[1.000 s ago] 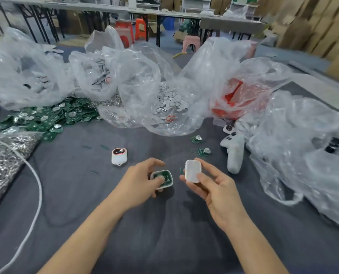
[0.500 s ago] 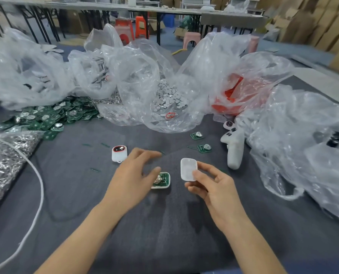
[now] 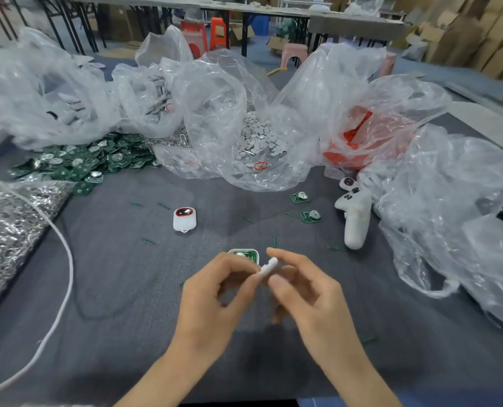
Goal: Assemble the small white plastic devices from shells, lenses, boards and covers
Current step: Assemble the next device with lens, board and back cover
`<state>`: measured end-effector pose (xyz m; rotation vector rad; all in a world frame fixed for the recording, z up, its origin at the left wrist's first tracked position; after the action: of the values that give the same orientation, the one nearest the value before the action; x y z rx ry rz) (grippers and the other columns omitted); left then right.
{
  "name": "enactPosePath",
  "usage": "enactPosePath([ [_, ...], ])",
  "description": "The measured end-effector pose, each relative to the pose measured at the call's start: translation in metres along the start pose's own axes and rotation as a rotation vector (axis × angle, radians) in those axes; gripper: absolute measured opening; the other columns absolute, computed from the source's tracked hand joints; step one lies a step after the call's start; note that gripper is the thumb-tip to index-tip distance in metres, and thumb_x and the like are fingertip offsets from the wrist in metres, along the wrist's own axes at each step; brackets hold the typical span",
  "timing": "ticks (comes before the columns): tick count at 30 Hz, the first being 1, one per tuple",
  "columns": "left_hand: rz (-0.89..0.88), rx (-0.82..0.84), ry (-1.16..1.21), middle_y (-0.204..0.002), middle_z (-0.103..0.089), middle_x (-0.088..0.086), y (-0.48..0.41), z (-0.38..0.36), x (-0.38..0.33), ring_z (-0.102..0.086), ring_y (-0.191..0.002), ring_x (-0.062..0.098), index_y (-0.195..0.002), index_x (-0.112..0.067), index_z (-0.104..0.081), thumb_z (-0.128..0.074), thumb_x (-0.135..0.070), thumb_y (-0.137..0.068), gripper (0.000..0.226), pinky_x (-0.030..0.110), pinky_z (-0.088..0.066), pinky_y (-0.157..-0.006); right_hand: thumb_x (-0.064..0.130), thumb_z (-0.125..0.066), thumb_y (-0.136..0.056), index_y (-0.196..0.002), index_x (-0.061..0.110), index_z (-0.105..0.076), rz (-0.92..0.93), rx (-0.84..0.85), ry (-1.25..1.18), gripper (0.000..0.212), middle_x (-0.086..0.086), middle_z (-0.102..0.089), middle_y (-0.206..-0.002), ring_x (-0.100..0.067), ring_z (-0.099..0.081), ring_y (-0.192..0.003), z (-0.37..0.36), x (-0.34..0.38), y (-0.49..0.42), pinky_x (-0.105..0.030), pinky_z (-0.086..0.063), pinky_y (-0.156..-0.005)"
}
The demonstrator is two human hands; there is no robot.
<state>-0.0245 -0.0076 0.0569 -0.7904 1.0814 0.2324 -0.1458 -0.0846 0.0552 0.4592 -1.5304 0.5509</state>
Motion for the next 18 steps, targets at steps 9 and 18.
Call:
enactPosePath([
  [9,0.437,0.121,0.400,-0.067,-0.068,0.002,0.020,-0.010,0.015,-0.064,-0.064,0.010,-0.068,-0.012,-0.064,-0.070,0.004,-0.081,0.022,0.015,-0.049,-0.063,0.024,-0.075,-0.072,-0.113,0.022,-0.069,0.320,0.042,0.525,0.041,0.007,-0.057,-0.101,-0.007,-0.059,-0.091,0.005,-0.006,0.001,-0.014,-0.046,-0.078],
  [18,-0.030,0.459,-0.423,-0.121,-0.056,-0.017,-0.036,0.010,0.048,-0.046,-0.116,-0.001,-0.123,-0.039,-0.055,-0.073,-0.023,-0.084,0.045,0.005,-0.027,-0.097,0.042,-0.077,-0.059,-0.097,0.038,-0.070,0.070,-0.132,0.219,0.039,0.009,-0.067,-0.085,-0.011,-0.059,-0.066,0.033,-0.036,-0.017,-0.019,-0.048,-0.059],
])
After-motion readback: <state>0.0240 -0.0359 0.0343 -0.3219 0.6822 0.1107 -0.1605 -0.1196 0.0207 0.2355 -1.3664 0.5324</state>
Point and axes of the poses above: each hand's wrist, its own y-axis away from the middle knuckle, its own z-axis out of the back of the hand, x = y × z, the point moved 5 cm from there along -y, towards the middle knuckle
